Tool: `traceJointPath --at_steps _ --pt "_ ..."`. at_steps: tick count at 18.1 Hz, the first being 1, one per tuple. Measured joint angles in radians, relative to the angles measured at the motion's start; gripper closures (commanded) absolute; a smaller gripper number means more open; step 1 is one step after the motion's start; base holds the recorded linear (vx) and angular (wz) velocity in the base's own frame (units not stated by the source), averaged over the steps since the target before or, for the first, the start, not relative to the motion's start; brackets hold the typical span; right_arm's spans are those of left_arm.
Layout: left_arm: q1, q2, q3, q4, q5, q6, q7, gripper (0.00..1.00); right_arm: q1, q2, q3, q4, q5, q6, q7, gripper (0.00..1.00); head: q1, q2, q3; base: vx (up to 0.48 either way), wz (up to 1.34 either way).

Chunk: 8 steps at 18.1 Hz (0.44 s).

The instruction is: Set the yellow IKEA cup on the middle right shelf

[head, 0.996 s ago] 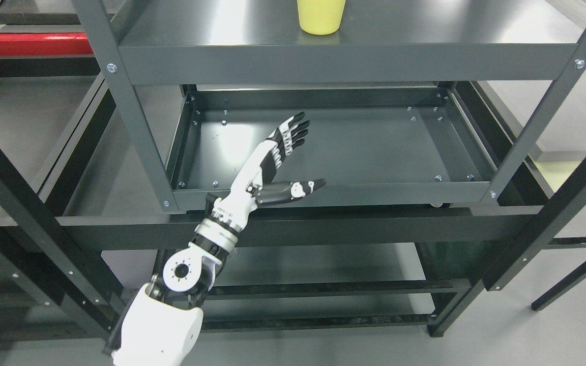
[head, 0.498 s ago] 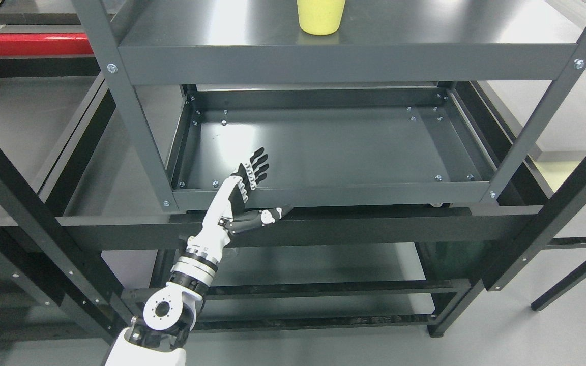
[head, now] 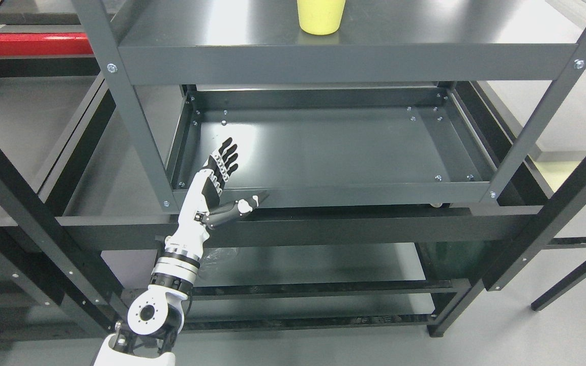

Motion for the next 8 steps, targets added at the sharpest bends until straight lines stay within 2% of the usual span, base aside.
traceJointPath --at_steps 8 --pt "0.006 0.0 0.002 -0.028 -0.001 0.029 0.002 0.01 0.0 0.0 0.0 0.0 0.0 0.0 0.0 0.01 0.0 0.0 0.0 0.004 -0.01"
